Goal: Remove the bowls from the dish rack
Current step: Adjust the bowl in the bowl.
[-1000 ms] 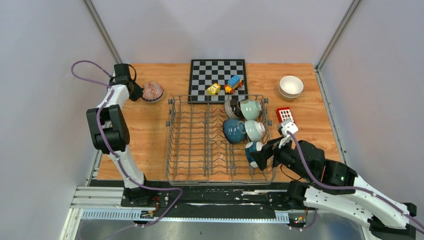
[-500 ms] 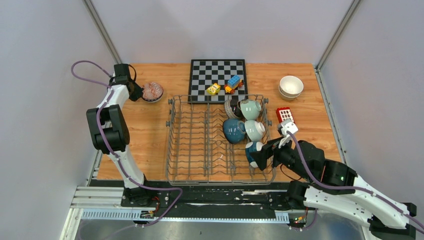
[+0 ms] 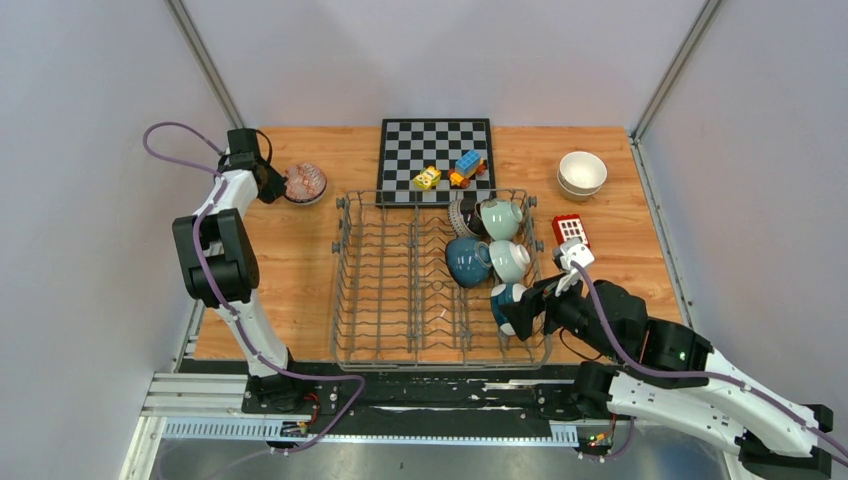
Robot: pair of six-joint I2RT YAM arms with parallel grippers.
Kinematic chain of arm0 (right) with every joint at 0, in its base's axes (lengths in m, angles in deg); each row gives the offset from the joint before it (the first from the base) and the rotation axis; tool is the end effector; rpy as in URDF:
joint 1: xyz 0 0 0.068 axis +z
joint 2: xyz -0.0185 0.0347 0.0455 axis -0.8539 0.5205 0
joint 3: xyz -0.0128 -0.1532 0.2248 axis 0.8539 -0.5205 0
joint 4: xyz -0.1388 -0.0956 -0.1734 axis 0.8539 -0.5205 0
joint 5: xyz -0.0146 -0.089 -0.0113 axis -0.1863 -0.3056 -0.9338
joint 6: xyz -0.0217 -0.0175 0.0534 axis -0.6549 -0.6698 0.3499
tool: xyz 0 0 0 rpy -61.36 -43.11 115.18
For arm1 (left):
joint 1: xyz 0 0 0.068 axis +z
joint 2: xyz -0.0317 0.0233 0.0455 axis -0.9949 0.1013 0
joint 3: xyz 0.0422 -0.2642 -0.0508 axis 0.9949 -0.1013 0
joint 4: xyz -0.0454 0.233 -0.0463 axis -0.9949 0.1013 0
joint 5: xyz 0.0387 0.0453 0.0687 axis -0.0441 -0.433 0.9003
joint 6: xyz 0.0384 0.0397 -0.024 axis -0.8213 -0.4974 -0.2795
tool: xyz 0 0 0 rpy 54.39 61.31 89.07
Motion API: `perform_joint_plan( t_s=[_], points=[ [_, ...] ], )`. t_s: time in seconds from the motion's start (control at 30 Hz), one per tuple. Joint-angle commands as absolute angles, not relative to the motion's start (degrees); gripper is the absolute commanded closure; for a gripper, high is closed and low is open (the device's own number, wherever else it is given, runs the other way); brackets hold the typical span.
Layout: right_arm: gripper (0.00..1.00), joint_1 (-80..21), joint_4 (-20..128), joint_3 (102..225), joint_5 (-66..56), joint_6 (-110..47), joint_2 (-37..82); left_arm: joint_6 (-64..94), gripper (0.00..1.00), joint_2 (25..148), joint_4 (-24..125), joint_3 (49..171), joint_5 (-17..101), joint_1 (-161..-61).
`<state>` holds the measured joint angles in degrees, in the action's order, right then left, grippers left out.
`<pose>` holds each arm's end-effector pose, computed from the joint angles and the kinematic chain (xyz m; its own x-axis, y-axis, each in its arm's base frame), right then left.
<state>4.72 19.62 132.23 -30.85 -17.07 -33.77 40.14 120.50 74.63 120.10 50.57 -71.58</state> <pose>0.0505 0.0688 0.3242 -0.3696 0.0364 -0.9285 -0.6154 0.7390 0.2740 0.4018 0.0903 0.2244 -0.4610 -0.7124 -0.5291 -0.6197 0.6852 -0.3828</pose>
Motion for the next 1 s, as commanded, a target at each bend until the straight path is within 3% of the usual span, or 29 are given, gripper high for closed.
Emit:
perform_joint_plan(
  t_s=[0.0,0.2,0.37,0.6,0.97],
  points=[
    [0.07,4.2,18.9,132.8,-31.9,-16.7,-33.3,39.0,0.92,120.3,74.4,121.0,49.2,-71.6],
    [0.07,4.2,19.1,132.7,-31.6,-16.5,-33.4,38.4,0.62,118.7,74.9,121.6,49.6,-71.6],
    [0.07,4.2,19.1,132.8,-31.3,-16.7,-33.5,36.0,0.47,116.7,75.6,122.6,52.7,-71.6],
    [0.07,4.2,19.1,132.1,-31.5,-17.4,-33.7,31.1,0.48,118.2,76.7,126.3,57.2,-71.7],
    [0.06,4.2,18.7,132.3,-32.8,-18.9,-33.1,20.1,0.48,122.9,73.3,128.4,54.8,-73.6]
  ],
)
